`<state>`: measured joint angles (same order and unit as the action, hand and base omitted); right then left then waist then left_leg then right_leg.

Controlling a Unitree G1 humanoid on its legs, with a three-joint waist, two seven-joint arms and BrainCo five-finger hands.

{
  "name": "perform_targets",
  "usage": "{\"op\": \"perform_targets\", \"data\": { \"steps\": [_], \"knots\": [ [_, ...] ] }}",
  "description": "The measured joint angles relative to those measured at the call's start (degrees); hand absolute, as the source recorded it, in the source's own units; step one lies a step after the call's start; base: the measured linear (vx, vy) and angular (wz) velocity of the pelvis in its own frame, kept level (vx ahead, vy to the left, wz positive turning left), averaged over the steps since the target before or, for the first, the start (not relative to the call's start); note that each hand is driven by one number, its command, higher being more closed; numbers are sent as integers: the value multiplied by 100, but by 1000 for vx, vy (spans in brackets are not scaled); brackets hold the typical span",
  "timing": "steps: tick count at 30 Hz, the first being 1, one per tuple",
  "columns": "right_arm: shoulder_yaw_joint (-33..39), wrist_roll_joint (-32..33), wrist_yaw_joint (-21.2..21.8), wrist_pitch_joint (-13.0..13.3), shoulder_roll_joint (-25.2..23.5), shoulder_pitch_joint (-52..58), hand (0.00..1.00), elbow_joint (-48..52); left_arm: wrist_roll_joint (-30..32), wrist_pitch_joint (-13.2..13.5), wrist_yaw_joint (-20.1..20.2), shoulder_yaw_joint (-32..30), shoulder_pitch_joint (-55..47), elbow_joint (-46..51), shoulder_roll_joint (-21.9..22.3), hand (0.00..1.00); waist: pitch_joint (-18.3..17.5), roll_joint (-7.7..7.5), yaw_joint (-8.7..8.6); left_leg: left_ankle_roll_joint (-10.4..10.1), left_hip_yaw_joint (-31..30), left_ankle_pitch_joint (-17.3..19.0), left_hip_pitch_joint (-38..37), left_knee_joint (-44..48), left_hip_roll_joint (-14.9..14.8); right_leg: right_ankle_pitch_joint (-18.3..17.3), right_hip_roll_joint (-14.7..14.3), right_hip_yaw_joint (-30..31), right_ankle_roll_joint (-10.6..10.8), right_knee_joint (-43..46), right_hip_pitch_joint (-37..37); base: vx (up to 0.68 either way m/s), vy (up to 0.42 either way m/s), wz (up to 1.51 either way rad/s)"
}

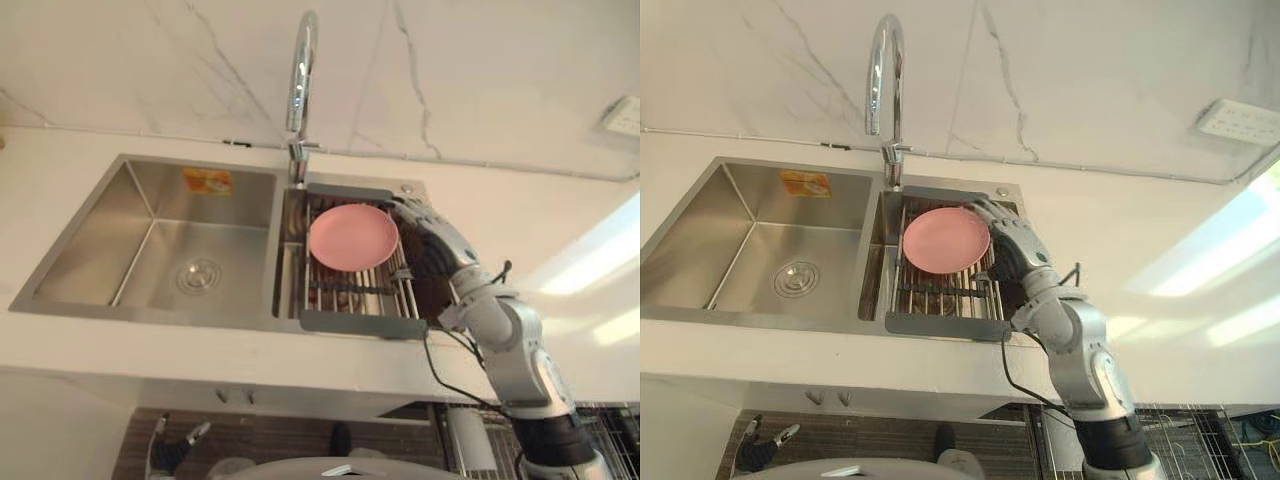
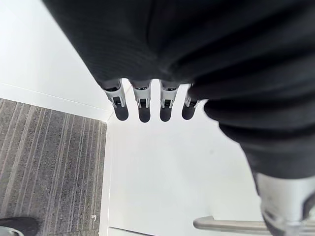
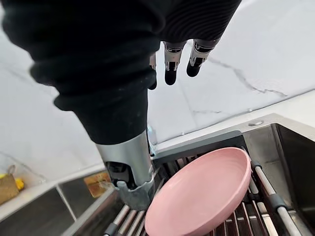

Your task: Walk over to the sink, pick up the cup, carry it to the dishwasher, place the cup inside the dishwasher, then close the dishwasher door

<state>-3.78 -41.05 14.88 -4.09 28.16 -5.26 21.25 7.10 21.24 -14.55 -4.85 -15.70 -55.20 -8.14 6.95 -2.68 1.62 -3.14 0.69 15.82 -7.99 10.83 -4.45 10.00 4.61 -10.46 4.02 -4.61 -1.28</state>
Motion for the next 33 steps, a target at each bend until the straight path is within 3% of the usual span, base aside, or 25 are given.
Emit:
{"op": "perform_targets", "data": {
  "steps": [7, 17, 29, 33],
  "knots": [
    [-556, -721, 395, 9, 184, -516, 0, -990, 97, -170, 33, 12, 96, 6, -52, 0, 1, -54, 128, -1, -242, -99, 128, -25, 62, -11, 56, -272, 4, -3, -7, 3, -3, 19],
    [-1141, -1528, 380, -20, 184, -1126, 0, -2303, 107, -267, 38, 34, 106, 41, -104, 0, 25, -230, 234, -30, -413, -286, 145, -226, 101, -9, 130, -455, 5, -7, -15, -26, -12, 11],
    [-1180, -1794, 314, -111, 171, -1370, 0, -3065, 99, -318, 34, 26, 106, 66, -89, 0, 16, -247, 296, -42, -526, -432, 191, -403, 134, -5, 180, -581, 5, -8, 47, -6, -2, 5],
    [-1186, -1950, 118, -110, 160, -1492, 0, -3376, 99, -333, 30, 25, 113, 76, -85, 0, 16, -247, 324, -30, -529, -439, 192, -403, 161, 1, 208, -581, 14, -10, 45, 0, 0, 0]
  ]
}}
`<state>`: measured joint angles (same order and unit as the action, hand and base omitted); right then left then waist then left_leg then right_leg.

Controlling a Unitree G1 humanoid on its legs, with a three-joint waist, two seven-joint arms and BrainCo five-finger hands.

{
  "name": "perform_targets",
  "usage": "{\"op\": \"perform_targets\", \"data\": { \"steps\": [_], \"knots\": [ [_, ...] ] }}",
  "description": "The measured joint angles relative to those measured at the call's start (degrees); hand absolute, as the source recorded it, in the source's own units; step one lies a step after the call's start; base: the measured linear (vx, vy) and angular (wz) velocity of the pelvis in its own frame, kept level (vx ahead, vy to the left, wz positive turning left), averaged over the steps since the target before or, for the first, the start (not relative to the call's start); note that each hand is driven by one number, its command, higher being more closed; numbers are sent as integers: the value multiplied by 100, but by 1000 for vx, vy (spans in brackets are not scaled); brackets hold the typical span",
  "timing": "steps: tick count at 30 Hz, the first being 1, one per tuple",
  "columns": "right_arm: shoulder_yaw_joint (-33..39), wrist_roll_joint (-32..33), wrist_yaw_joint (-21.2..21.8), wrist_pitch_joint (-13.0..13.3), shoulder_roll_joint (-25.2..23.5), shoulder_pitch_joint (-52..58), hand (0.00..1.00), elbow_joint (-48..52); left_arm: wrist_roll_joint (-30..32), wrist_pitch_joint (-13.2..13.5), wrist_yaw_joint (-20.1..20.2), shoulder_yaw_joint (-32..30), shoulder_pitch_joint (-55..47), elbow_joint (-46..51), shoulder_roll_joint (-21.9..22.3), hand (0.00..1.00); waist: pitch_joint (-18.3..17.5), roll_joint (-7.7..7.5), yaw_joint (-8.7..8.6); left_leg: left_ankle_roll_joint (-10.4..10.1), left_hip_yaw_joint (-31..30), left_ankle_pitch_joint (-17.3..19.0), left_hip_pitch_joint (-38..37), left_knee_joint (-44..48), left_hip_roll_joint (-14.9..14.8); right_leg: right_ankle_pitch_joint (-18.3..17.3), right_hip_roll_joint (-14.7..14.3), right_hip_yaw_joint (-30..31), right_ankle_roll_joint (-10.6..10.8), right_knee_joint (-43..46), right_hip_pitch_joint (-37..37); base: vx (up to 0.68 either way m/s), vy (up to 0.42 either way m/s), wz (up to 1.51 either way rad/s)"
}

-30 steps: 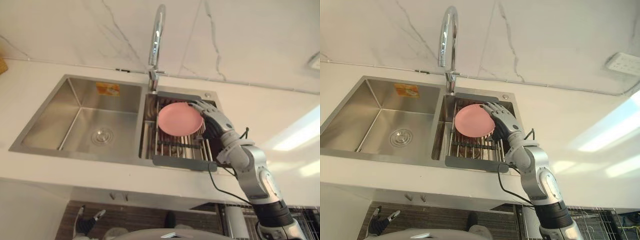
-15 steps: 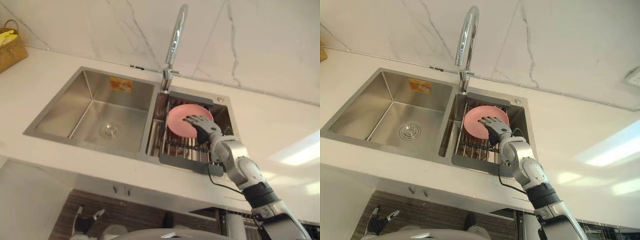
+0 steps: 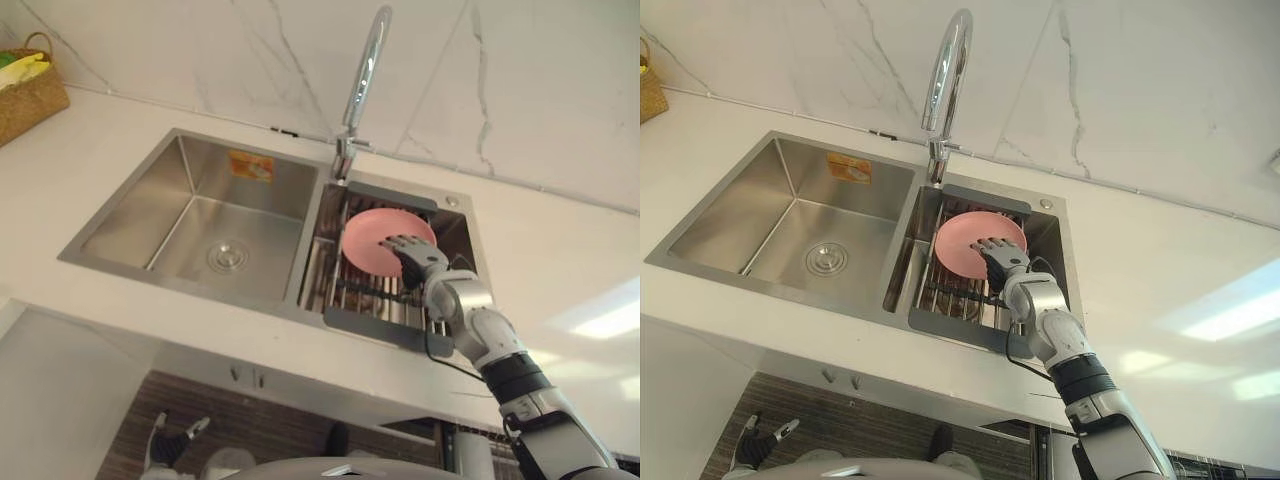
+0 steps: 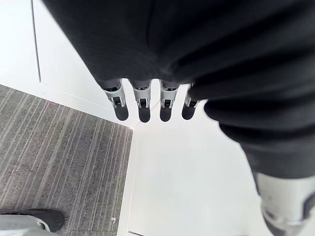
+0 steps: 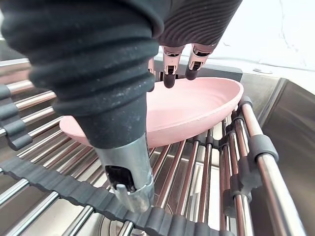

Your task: Walk over to the sink, pick up the cup, carry it to the dishwasher, place the cup inside the dishwasher, then close the dishwasher door

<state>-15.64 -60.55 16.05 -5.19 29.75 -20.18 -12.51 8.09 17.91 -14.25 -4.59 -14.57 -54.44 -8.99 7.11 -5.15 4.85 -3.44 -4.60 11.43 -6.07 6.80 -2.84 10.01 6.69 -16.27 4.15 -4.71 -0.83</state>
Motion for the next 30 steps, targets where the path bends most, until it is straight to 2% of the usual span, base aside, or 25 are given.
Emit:
{"op": "perform_targets", "data": {
  "steps": [6, 11, 13, 14, 21, 27, 30],
  "knots": [
    [-190, -73, -113, -7, -26, -76, 0, -270, 0, -100, -10, 4, 5, 7, 6, 0, 0, 1, 21, 1, -6, -1, 1, -2, 0, 0, 0, -6, 0, -1, -1, 0, 0, 0],
    [-225, -75, -255, -12, -308, -86, 0, -538, 0, -120, -14, 5, 0, 142, 10, 0, 6, 7, 35, 1, -11, -2, 5, -2, 1, 0, 0, -10, 0, -3, 0, 0, 0, 0],
    [-230, -74, -334, -20, -358, -109, 0, -709, 0, -119, -24, 6, 26, 212, 11, 0, 12, 11, 89, 1, -14, -3, 5, -2, 3, 0, 1, -12, 0, -3, -1, 0, 0, 0],
    [-231, -73, -435, -21, -363, -117, 100, -760, 0, -119, -31, 6, 41, 212, 12, 0, 21, 17, 108, 3, -18, -4, 8, -2, 4, 0, 3, -15, 0, -3, -1, 0, 0, 0],
    [-233, -73, -1109, 43, -445, -332, 100, -931, 0, -121, -44, 4, 33, 211, 73, 0, 57, 20, 128, 2, -37, -12, 12, -13, 9, 0, 6, -30, 0, -5, 1, 0, 0, 0],
    [-288, -70, -1708, 248, -450, -332, 100, -1083, 7, -117, -73, -5, 32, 211, 101, 0, 84, -29, 137, 2, -43, -46, 4, -53, 17, 0, 16, -31, 1, -15, 4, 0, 0, 0],
    [-287, -64, -1834, 305, -448, -332, 100, -1096, 5, -118, -172, -26, 26, 211, 103, 0, 113, -60, 134, -2, -42, -82, -9, -109, 14, 5, 17, -31, -1, -15, 17, 0, 0, 0]
  ]
}}
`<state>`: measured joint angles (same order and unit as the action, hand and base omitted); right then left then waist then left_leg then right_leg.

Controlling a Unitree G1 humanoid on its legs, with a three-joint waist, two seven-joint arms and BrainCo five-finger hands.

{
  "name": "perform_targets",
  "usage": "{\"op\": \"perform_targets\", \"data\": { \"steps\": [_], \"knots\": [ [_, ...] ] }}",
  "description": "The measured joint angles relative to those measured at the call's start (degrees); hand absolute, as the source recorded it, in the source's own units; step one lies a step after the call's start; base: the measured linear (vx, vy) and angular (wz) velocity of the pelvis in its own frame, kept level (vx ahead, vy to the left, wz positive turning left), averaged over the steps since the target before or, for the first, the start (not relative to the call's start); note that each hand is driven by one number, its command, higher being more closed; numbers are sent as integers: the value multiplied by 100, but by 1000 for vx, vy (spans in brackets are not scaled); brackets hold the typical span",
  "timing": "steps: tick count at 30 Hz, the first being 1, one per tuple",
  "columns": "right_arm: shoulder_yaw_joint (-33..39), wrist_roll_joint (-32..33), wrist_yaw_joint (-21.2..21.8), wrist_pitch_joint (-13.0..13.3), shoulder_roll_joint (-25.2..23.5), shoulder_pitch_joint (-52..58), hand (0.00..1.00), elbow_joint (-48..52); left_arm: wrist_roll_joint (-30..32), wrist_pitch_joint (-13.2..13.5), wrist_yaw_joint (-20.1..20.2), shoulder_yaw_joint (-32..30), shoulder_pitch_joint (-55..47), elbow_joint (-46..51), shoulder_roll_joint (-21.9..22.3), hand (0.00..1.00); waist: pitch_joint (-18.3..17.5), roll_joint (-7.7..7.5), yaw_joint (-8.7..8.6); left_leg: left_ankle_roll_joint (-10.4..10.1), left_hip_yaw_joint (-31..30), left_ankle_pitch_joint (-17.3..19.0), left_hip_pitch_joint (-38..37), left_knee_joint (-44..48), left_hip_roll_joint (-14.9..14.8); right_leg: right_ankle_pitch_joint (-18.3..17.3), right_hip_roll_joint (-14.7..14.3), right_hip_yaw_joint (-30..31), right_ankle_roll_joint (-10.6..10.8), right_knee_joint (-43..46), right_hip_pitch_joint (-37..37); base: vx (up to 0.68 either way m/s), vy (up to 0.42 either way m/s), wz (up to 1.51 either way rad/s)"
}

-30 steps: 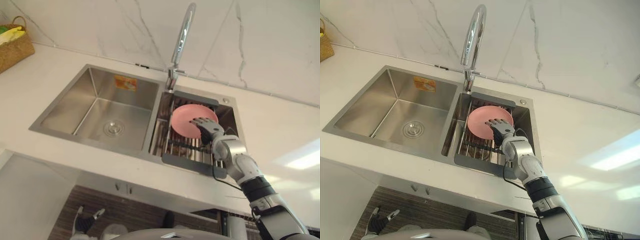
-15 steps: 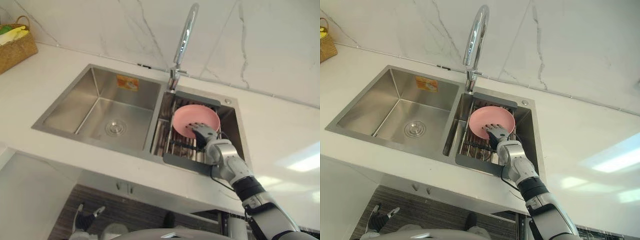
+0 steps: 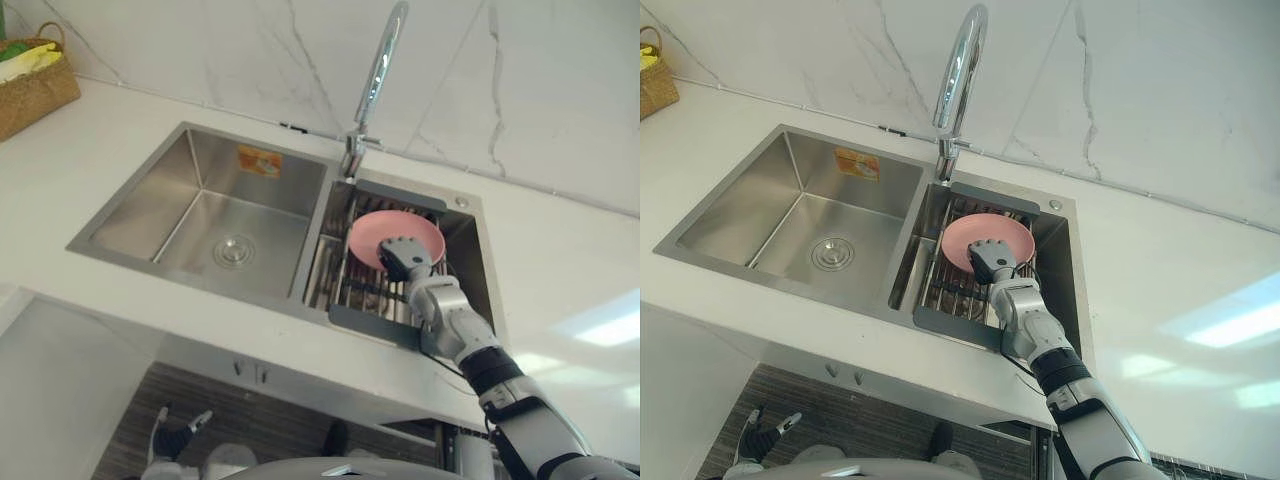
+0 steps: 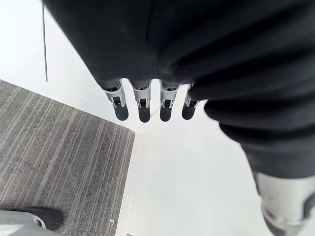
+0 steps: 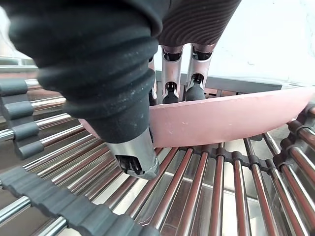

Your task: Walk over to the sink, pick up the cup, carry it to the dishwasher, place the cup inside the dishwasher, then close the dishwasher door

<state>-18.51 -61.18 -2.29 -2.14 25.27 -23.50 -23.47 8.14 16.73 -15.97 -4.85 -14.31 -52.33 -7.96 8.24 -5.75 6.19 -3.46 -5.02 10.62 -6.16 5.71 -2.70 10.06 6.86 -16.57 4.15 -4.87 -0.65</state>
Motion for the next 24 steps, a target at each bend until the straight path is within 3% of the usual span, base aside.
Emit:
{"op": "perform_targets", "data": {
  "steps": [9, 15, 24],
  "knots": [
    [73, 305, -195, 181, 42, 0, 100, 78, -5, 14, -41, -4, -13, 1, 0, 0, 3, -4, -24, 1, 22, 1, 4, 3, 2, 6, 0, 24, 5, 13, 20, 0, 0, 0],
    [367, 684, -213, 190, 345, 1, 100, 910, -6, 33, -90, -10, -53, 6, 3, 0, 7, -1, -63, 5, 39, 7, -1, 13, 1, 8, -5, 45, 5, 13, 23, 0, 0, 0],
    [816, 1154, -547, 467, 511, 29, 100, 1668, -6, 37, -104, -18, -104, 9, 2, 0, 9, 3, -157, 17, 200, 67, -88, 44, -17, 23, -34, 210, 7, 15, 18, -7, 8, -9]
  ]
}}
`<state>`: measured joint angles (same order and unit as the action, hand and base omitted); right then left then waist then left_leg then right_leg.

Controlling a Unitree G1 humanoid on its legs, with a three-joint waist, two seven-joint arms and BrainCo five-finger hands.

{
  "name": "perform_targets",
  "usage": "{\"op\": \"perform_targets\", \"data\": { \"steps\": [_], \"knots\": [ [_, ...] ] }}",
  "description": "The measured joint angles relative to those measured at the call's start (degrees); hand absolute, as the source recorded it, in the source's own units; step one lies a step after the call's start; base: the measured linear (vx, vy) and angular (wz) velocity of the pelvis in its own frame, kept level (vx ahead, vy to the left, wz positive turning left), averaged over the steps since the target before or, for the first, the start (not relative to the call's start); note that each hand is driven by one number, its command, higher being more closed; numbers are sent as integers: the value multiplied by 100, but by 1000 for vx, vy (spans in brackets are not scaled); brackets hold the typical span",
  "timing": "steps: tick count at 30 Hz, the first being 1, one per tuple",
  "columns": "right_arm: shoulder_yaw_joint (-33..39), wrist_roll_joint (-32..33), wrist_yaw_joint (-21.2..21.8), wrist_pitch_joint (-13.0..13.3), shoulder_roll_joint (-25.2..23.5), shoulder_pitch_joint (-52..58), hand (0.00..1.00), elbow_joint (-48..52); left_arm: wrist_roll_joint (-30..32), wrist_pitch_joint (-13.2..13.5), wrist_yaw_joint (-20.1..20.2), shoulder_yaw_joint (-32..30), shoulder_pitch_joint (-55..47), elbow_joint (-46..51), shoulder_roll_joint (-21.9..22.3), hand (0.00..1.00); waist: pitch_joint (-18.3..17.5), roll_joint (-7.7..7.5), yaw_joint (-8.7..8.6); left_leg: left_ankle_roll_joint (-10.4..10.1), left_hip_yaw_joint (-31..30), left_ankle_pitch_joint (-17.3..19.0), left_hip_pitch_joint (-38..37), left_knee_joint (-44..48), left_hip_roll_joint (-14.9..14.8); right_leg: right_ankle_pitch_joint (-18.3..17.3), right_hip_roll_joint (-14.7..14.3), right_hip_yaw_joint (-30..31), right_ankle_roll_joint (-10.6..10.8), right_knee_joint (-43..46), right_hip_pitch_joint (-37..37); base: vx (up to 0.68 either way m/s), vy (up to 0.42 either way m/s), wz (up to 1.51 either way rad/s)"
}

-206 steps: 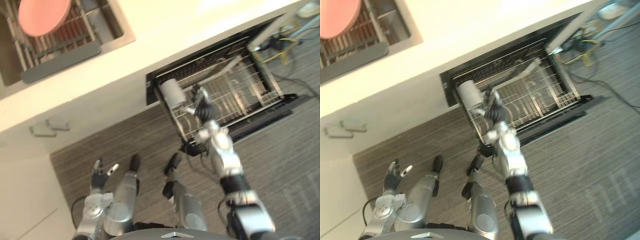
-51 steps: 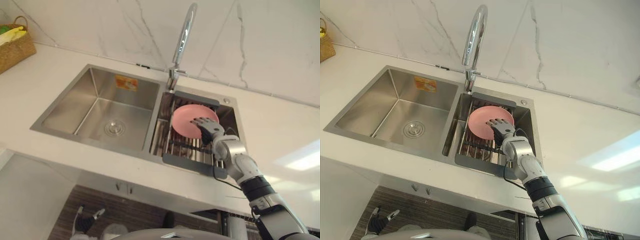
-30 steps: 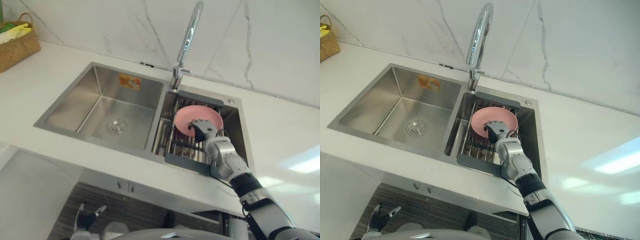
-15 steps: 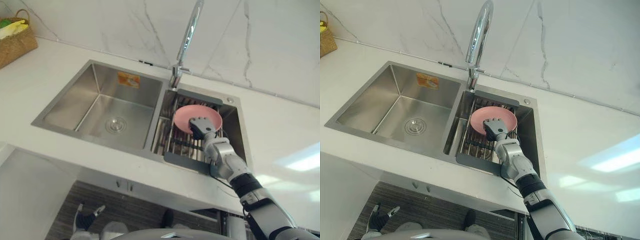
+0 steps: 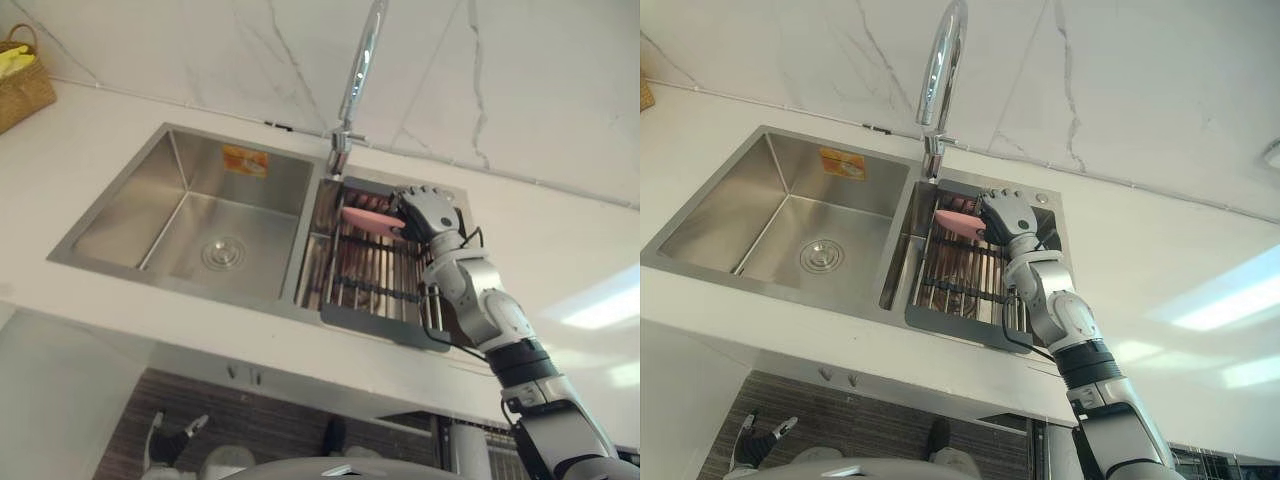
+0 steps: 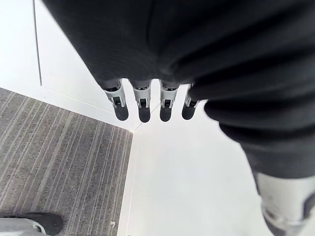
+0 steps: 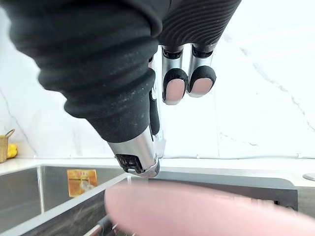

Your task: Walk over to the sink, pick up the cup, carry it to the dishwasher, place the cup inside the dishwasher, then close the dishwasher door

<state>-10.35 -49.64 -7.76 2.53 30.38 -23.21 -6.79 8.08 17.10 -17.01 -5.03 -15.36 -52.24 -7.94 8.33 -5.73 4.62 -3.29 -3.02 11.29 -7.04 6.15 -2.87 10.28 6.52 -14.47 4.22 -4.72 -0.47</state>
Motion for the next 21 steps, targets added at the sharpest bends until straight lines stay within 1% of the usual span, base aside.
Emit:
{"op": "perform_targets", "data": {
  "steps": [3, 6, 9, 11, 13, 16, 21],
  "knots": [
    [143, 89, -113, 18, 81, 105, 100, 191, 0, 0, 0, 0, -3, 1, 0, 0, 6, 10, -10, 13, 28, 60, 7, 79, -4, 2, -3, 49, 4, 0, -5, -9, 17, -8],
    [203, 99, -116, 34, 182, 108, 100, 193, 0, 0, 0, 0, 4, 1, -2, 0, 6, 10, -15, 23, 54, 80, -6, 88, 0, 7, -1, 81, 13, 1, -5, -5, 19, -6],
    [291, 149, -122, 40, 190, 167, 100, 303, 0, 4, 0, 0, 5, 2, -2, 0, 6, 10, -31, 25, 63, 85, -8, 90, 0, 6, -1, 85, 15, 2, -5, 0, 0, 0],
    [408, 276, -160, 107, 199, 338, 100, 600, 0, 27, -1, 1, 0, 1, -2, 0, 6, 10, -28, 26, 63, 89, -10, 98, -1, 5, -1, 85, 16, 2, -5, 0, 0, 0],
    [426, 333, -179, 124, 215, 342, 100, 641, 0, 27, -4, 1, 6, 1, -3, 0, 6, 10, -45, 33, 68, 108, -7, 154, 2, 6, 1, 90, 16, 2, -13, 0, 0, 0],
    [435, 433, -289, 123, 225, 356, 100, 669, 0, 34, -10, 1, 4, 1, -3, 0, 5, 9, -60, 34, 111, 149, -9, 186, 0, 7, 0, 104, 18, 2, -38, 0, 0, 0],
    [497, 449, -422, 162, 236, 508, 100, 1074, -1, 45, -8, -117, -1, -1, 0, 0, 3, 14, -85, 41, 129, 199, 23, 279, -7, 9, -9, 124, 20, 3, -41, 0, 0, 0]
  ]
}}
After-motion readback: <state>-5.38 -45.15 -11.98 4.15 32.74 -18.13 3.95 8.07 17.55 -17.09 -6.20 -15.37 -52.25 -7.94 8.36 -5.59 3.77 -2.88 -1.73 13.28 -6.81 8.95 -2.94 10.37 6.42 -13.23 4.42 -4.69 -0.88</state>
